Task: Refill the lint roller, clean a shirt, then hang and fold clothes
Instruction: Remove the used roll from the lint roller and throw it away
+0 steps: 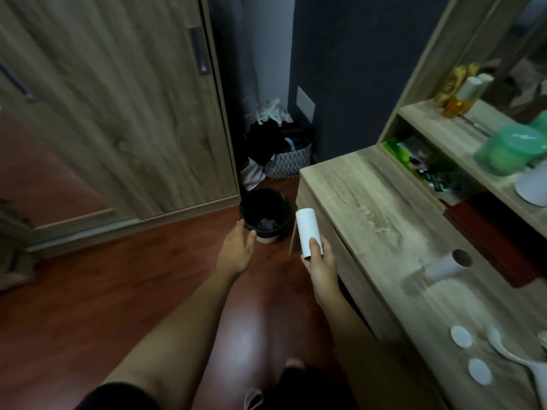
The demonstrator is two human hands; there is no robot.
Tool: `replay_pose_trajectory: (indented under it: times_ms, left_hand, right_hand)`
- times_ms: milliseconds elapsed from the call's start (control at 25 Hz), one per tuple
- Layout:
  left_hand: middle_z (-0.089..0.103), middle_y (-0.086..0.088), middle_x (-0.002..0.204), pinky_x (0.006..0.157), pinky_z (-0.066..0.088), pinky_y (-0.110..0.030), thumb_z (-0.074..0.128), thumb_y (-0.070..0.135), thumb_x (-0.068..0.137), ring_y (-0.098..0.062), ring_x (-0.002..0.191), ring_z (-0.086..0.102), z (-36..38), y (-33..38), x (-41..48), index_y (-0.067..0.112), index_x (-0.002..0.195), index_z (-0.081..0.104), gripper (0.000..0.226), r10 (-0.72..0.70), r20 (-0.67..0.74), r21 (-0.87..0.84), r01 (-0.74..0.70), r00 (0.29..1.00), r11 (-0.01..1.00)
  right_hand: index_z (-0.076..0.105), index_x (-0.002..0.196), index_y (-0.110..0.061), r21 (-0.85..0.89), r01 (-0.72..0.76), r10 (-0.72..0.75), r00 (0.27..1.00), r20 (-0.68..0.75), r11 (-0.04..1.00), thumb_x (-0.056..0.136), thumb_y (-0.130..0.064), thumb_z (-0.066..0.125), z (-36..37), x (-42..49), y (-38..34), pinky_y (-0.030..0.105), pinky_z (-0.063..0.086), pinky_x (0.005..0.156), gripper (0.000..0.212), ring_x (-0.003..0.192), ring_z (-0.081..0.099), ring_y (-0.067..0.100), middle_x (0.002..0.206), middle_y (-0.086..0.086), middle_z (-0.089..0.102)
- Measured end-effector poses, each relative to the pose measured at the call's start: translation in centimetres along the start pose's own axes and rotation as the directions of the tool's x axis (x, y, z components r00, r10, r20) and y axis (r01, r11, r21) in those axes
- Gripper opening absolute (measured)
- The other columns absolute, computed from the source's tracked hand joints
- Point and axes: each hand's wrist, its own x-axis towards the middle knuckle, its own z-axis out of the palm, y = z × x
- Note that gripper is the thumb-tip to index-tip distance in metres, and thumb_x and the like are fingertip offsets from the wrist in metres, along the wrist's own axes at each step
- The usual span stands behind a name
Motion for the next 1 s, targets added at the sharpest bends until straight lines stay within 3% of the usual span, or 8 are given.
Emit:
replay_pose_trajectory:
  times_ms: [80, 280, 440, 560, 720, 840, 1000]
  left_hand:
    - [0.031, -0.015, 0.152, 0.112, 0.023, -0.029, 0.041, 0.031, 0.099, -0.027, 0.141, 0.029, -0.4, -0.3, 2.5, 0.003, 0.146, 0.027, 0.056, -0.002, 0.015, -0.008, 0.002, 1.000, 1.000]
    - [0.033, -0.017, 0.151, 0.111, 0.024, -0.030, 0.042, 0.028, 0.099, -0.028, 0.140, 0.030, -0.2, -1.9, 13.4, 0.002, 0.145, 0.028, 0.054, -0.047, 0.007, -0.016, 0.047, 0.999, 0.999]
    - [0.033, -0.018, 0.150, 0.111, 0.024, -0.031, 0.041, 0.029, 0.099, -0.029, 0.139, 0.031, 0.7, -4.5, 22.5, 0.001, 0.145, 0.028, 0.055, -0.133, -0.025, 0.000, 0.133, 0.991, 0.991]
    - [0.034, -0.019, 0.150, 0.111, 0.024, -0.032, 0.041, 0.028, 0.099, -0.030, 0.139, 0.032, 2.2, -7.3, 28.3, 0.000, 0.144, 0.029, 0.054, -0.181, -0.002, 0.024, 0.181, 0.983, 0.983]
    - [0.036, -0.020, 0.148, 0.110, 0.025, -0.030, 0.042, 0.026, 0.099, -0.031, 0.138, 0.033, 5.6, -12.3, 35.1, -0.001, 0.143, 0.031, 0.053, -0.229, 0.021, 0.044, 0.227, 0.973, 0.973]
    - [0.038, -0.020, 0.147, 0.109, 0.028, -0.032, 0.042, 0.027, 0.099, -0.032, 0.136, 0.036, 10.5, -18.1, 41.0, -0.001, 0.143, 0.032, 0.053, -0.249, 0.044, 0.058, 0.246, 0.968, 0.967]
    - [0.044, -0.024, 0.141, 0.101, 0.036, -0.036, 0.041, 0.029, 0.099, -0.038, 0.128, 0.043, 18.3, -26.6, 48.0, 0.002, 0.144, 0.031, 0.054, -0.274, 0.073, 0.063, 0.270, 0.959, 0.961]
  right_hand:
    - [0.046, 0.132, -0.012, -0.053, -0.005, 0.005, 1.000, 0.000, 0.999, 0.095, -0.027, 0.047, 1.6, 1.9, 0.2, 0.048, 0.050, 0.094, 0.041, 0.109, 0.058, 0.028, 0.124, 0.013, 0.055]
    - [0.047, 0.131, -0.010, -0.240, 0.047, -0.033, 0.998, 0.062, 0.970, 0.092, -0.033, 0.046, 6.7, 10.9, 0.6, 0.049, 0.050, 0.093, 0.045, 0.108, 0.056, 0.026, 0.123, 0.014, 0.054]
    - [0.046, 0.132, -0.009, -0.387, 0.120, -0.076, 0.989, 0.127, 0.914, 0.096, -0.028, 0.045, 10.5, 19.7, 2.4, 0.032, 0.046, 0.085, 0.041, 0.104, 0.054, 0.019, 0.125, 0.011, 0.053]
    - [0.042, 0.136, -0.009, -0.458, 0.079, -0.018, 0.991, 0.135, 0.886, 0.097, -0.027, 0.043, 12.8, 25.5, 4.3, 0.022, 0.037, 0.080, 0.042, 0.102, 0.048, 0.012, 0.118, 0.002, 0.047]
    - [0.039, 0.139, -0.009, -0.529, 0.007, 0.030, 0.998, 0.060, 0.848, 0.096, -0.031, 0.044, 14.9, 32.7, 9.2, 0.031, 0.043, 0.089, 0.048, 0.117, 0.050, 0.025, 0.131, 0.011, 0.045]
    - [0.042, 0.136, -0.005, -0.599, 0.007, -0.007, 1.000, 0.001, 0.801, 0.094, -0.027, 0.048, 16.7, 39.5, 15.2, 0.039, 0.047, 0.093, 0.047, 0.116, 0.051, 0.032, 0.132, 0.018, 0.044]
    - [0.044, 0.136, -0.004, -0.711, 0.088, -0.070, 0.996, 0.055, 0.698, 0.093, -0.029, 0.050, 18.1, 47.1, 23.5, 0.025, 0.047, 0.076, 0.049, 0.106, 0.056, 0.025, 0.129, 0.017, 0.046]
